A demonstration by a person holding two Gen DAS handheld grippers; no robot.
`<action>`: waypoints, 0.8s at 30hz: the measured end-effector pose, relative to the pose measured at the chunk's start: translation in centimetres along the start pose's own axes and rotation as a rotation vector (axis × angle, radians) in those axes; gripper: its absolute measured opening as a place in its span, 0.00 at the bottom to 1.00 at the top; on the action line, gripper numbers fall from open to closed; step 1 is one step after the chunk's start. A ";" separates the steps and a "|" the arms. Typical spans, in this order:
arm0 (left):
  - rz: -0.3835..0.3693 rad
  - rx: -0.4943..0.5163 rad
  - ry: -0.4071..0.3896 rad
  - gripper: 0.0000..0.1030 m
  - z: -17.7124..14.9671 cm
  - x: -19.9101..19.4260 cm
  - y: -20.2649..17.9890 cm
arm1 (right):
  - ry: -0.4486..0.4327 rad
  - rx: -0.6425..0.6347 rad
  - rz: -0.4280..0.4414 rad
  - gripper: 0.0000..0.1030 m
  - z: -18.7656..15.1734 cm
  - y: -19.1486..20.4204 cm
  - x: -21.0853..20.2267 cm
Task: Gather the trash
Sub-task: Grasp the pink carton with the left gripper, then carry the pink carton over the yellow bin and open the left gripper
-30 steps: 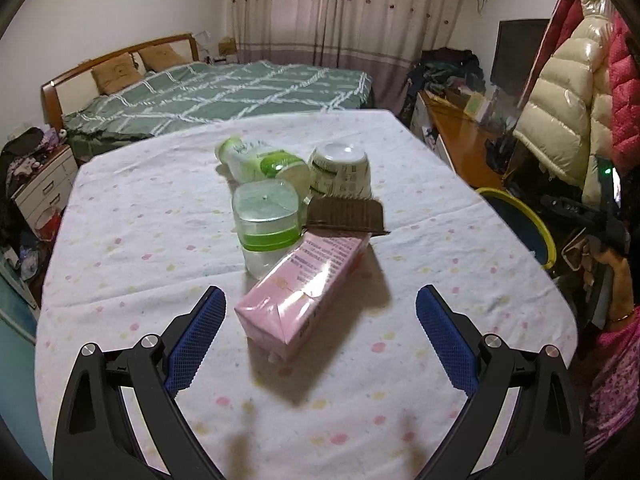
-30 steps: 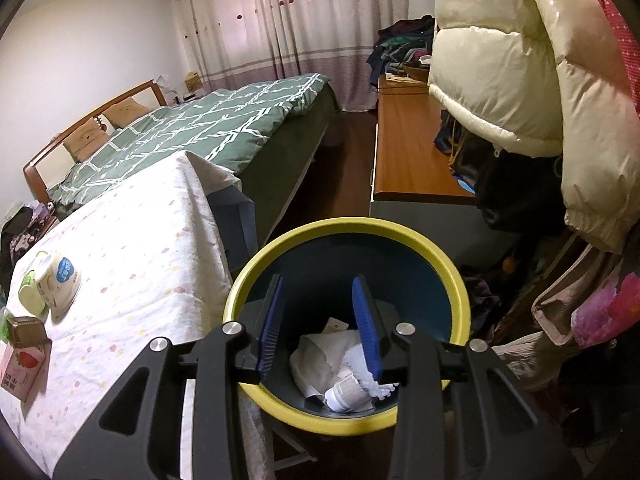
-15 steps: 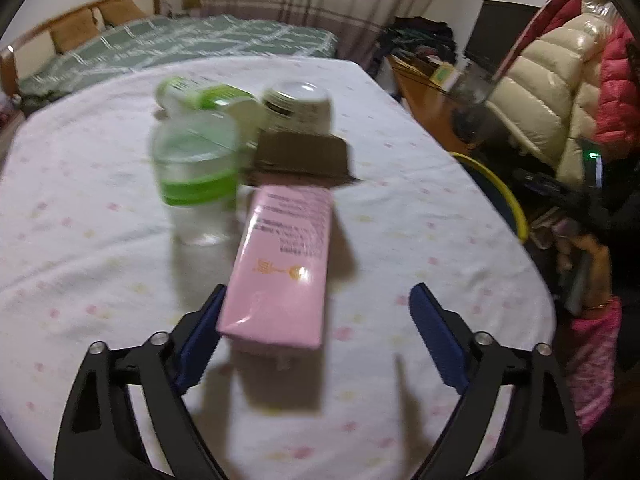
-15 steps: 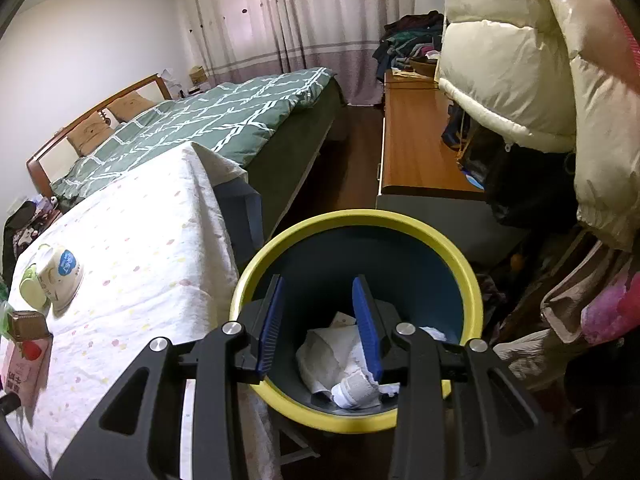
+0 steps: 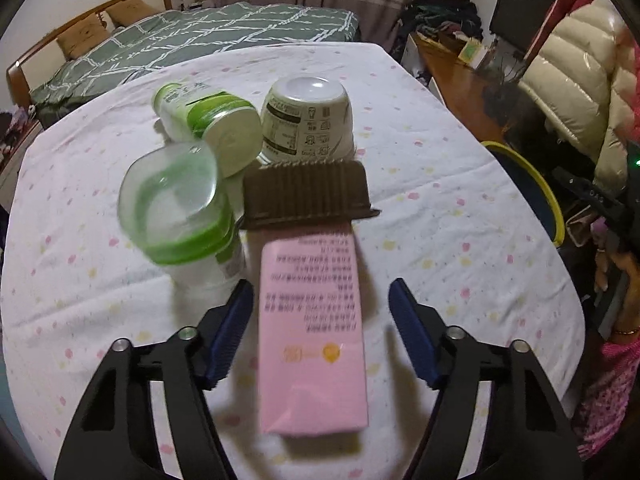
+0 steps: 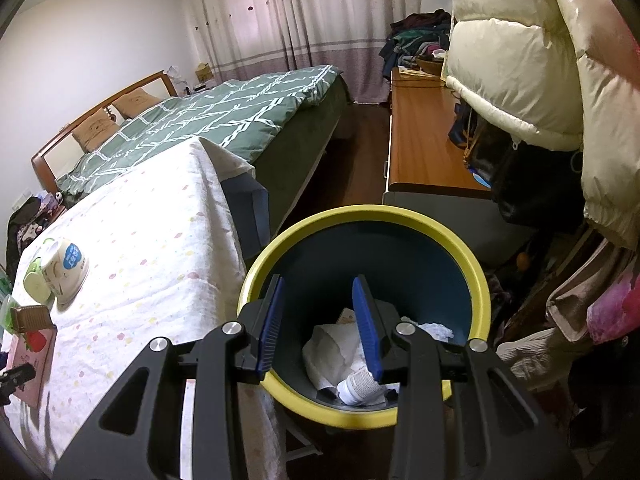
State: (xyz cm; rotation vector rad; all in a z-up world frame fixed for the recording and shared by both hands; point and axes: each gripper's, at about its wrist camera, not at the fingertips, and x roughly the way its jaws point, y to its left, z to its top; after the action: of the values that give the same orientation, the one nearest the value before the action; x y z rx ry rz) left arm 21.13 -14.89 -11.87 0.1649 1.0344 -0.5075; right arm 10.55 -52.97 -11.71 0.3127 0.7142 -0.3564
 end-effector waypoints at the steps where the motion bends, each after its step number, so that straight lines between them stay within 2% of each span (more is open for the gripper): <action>1: 0.006 -0.001 0.006 0.59 0.2 0.2 0.2 | 0.001 0.000 0.001 0.33 0.0 0.0 0.0; 7: 0.026 0.009 0.033 0.40 1.3 1.1 0.3 | 0.000 0.002 0.007 0.33 0.0 -0.1 -0.1; 15: 0.021 0.055 0.046 0.38 -0.7 -0.2 -0.2 | 0.005 -0.004 0.017 0.33 -0.3 0.2 -0.2; 24: -0.027 0.085 0.014 0.38 -4.6 -4.4 -1.2 | -0.001 -0.016 0.032 0.33 -0.4 0.8 -0.9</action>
State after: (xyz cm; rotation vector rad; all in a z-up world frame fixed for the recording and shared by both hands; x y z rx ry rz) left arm 15.20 -12.85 -10.35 0.2305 1.0307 -0.5754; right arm 10.06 -51.88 -11.23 0.3084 0.7101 -0.3200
